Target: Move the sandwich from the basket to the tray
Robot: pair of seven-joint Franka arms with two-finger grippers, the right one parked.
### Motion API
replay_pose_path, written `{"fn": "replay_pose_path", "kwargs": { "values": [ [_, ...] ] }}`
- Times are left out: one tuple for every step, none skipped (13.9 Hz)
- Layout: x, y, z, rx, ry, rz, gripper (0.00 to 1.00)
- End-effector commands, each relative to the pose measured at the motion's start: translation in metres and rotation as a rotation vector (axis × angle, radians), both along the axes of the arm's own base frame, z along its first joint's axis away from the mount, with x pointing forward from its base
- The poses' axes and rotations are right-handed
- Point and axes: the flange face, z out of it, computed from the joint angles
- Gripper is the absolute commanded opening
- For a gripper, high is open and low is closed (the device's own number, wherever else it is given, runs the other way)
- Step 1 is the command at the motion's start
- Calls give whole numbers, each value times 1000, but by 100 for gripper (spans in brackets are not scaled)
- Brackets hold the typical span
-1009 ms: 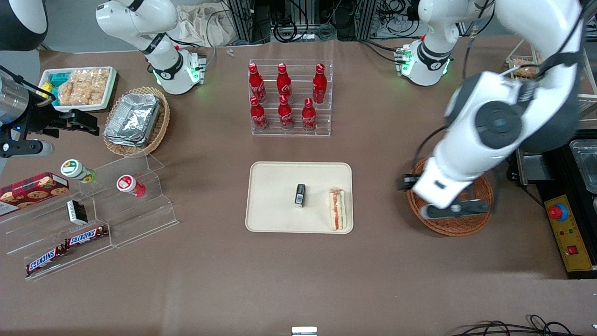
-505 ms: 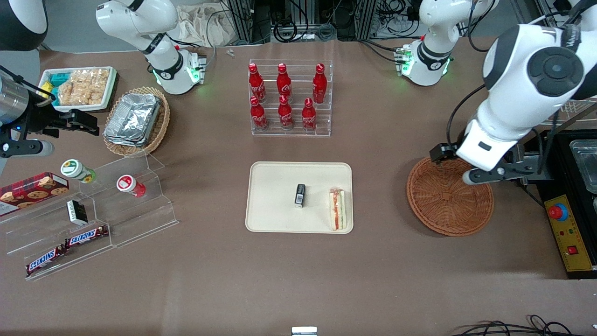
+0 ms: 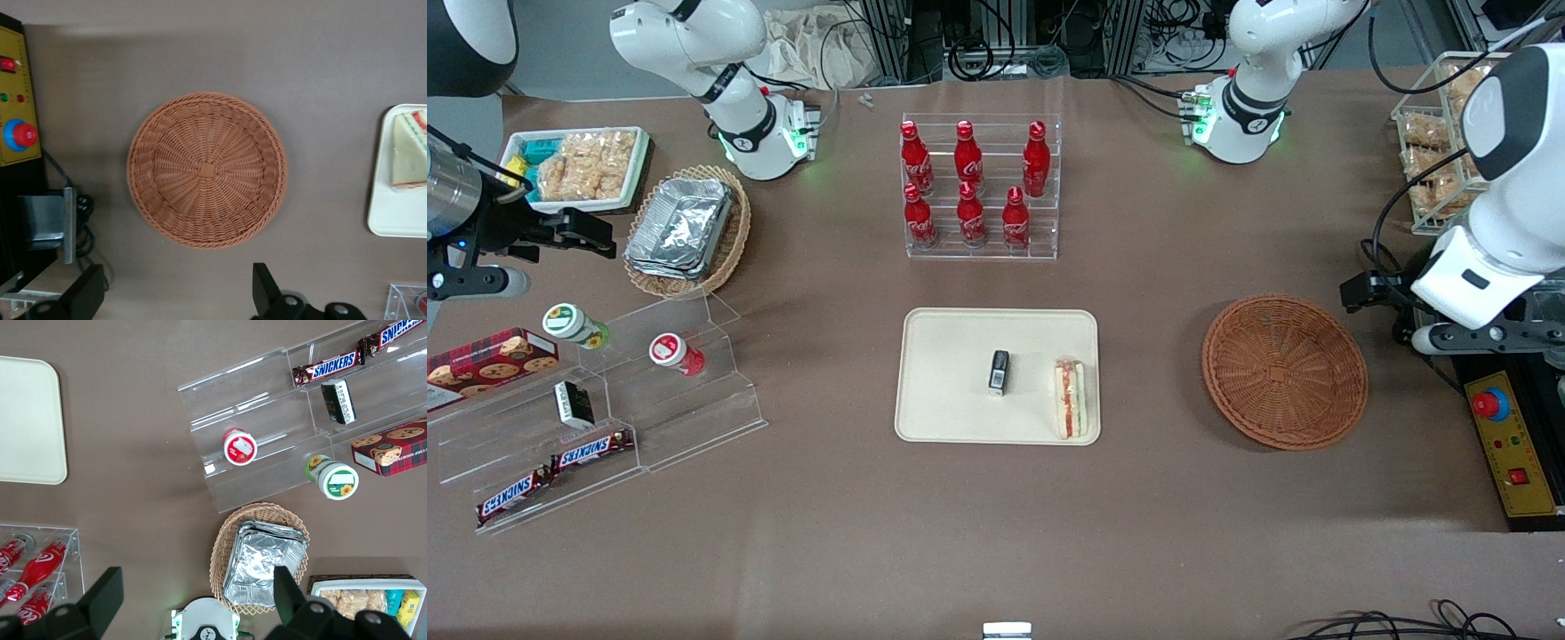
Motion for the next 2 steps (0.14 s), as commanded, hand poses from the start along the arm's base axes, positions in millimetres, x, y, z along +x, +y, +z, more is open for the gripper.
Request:
{"fn": "replay_pose_path", "kwargs": {
  "values": [
    [5, -9, 15, 8, -8, 8, 100],
    [6, -11, 23, 7, -26, 28, 100]
  ]
}}
